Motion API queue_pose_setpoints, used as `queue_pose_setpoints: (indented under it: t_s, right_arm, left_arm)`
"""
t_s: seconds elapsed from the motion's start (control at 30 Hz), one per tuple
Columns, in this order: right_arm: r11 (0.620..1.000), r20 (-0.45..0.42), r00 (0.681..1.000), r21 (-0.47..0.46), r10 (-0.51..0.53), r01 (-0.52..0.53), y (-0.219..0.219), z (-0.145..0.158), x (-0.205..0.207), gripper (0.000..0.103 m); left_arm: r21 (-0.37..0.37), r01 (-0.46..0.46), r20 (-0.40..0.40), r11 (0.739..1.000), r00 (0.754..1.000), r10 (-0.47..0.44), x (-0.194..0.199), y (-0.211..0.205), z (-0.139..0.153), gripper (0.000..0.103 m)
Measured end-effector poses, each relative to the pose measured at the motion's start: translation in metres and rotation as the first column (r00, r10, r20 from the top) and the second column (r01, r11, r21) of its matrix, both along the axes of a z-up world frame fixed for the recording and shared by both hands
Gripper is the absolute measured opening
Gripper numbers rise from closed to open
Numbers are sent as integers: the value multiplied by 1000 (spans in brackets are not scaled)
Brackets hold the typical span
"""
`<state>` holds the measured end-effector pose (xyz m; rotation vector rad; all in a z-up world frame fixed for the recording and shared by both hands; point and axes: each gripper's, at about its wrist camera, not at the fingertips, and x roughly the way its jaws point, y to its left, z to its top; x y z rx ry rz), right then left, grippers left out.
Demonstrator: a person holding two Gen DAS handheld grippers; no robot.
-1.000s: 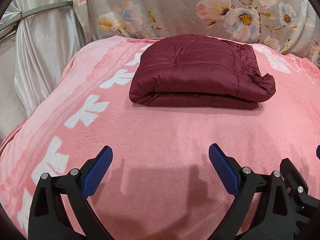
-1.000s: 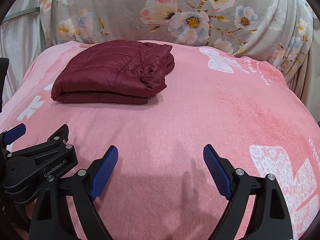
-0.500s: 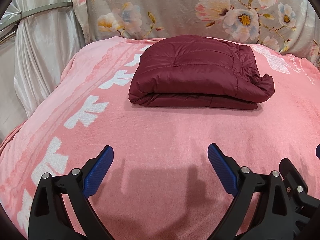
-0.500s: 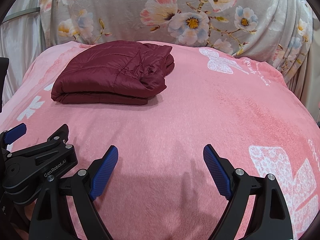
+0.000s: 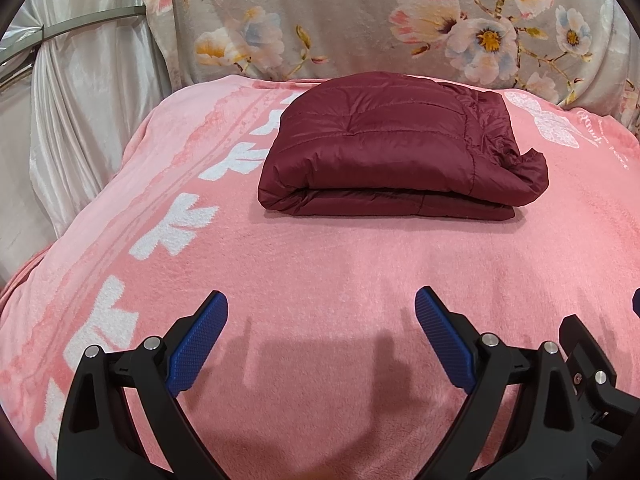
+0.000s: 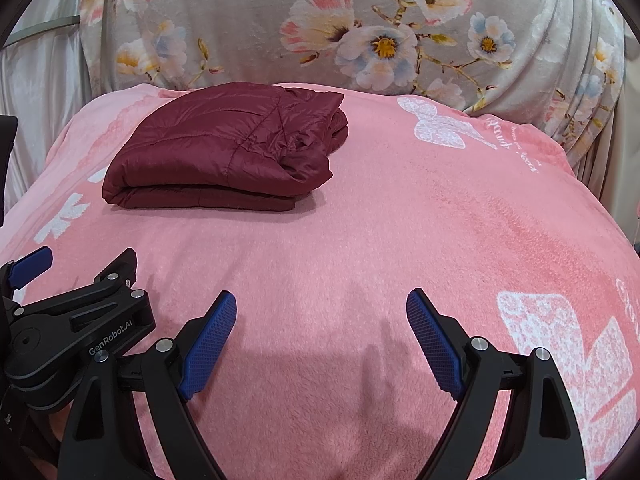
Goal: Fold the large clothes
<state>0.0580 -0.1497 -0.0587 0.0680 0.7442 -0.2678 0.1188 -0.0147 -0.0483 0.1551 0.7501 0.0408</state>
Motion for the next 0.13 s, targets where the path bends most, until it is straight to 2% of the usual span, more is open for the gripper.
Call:
queue_pose_setpoints:
  t_s: [0.13]
  right_arm:
    - [1000, 0, 1000, 0, 0, 0, 0, 0, 0, 85]
  left_arm:
    - [1, -2, 1, 1000, 1000, 2, -1, -1, 0, 91]
